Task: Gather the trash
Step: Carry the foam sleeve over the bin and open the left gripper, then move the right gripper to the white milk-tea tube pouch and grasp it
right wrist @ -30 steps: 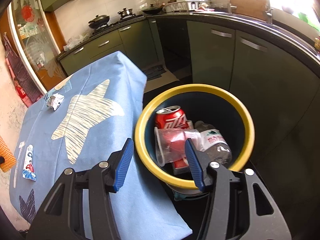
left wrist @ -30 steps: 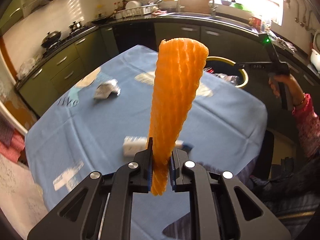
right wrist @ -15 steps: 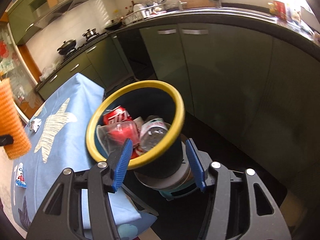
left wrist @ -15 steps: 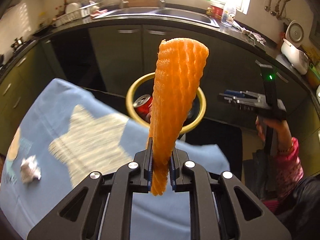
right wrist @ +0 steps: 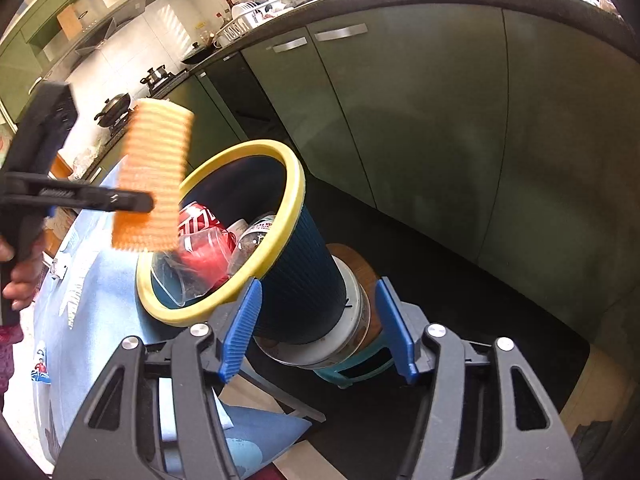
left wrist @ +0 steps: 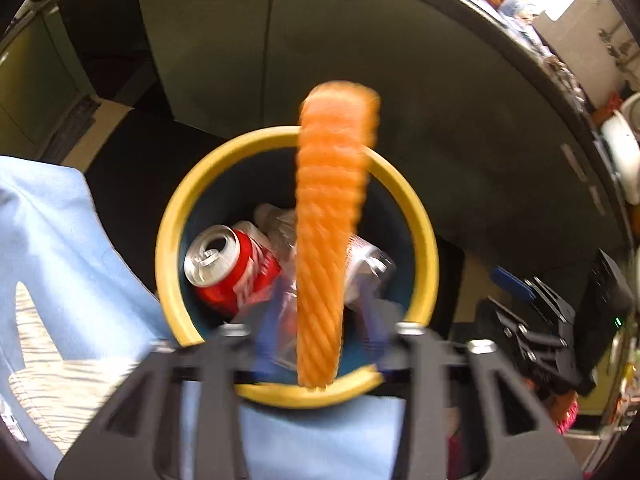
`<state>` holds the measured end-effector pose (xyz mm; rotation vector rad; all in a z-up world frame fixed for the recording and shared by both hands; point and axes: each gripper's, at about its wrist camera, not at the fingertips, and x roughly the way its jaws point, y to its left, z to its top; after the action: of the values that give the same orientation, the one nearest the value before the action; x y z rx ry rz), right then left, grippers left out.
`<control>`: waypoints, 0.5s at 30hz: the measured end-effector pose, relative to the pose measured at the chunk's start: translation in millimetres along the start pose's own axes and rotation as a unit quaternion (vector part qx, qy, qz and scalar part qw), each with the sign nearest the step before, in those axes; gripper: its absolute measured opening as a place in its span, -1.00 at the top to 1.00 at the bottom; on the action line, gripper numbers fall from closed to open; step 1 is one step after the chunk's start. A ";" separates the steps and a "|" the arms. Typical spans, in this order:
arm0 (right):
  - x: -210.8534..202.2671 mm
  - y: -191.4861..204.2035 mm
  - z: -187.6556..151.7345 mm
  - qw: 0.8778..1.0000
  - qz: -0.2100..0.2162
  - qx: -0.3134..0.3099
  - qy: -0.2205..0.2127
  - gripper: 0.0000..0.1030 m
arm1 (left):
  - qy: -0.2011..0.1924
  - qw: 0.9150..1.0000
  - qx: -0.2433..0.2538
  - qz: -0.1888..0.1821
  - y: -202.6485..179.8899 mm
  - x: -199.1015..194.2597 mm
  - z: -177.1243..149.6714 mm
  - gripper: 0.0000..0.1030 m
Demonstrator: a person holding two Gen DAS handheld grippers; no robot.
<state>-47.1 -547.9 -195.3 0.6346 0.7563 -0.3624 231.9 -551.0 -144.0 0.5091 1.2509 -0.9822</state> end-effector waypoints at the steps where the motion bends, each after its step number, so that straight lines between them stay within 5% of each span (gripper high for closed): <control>1: 0.4 -1.1 -0.7 1.000 0.001 0.001 0.001 -0.10 | -0.006 1.000 0.002 0.006 -1.9 -1.4 0.8 -0.13; 3: 3.5 -2.0 -0.7 1.000 0.003 0.002 0.004 -0.10 | -0.011 1.000 0.008 0.007 -6.2 -7.1 -1.4 -0.30; 8: 5.8 -0.1 -1.3 1.000 0.012 0.006 0.004 -0.10 | -0.029 0.999 0.011 0.011 -9.2 -40.9 -21.3 -0.34; 15: -3.0 14.4 -3.0 1.000 0.019 -0.005 -0.003 -0.14 | -0.128 0.992 -0.010 -0.006 2.2 -137.9 -90.8 -0.60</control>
<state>-43.2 -534.8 -189.0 0.6380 0.7386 -0.3260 183.5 -432.3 -40.0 0.3487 1.0337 -1.0104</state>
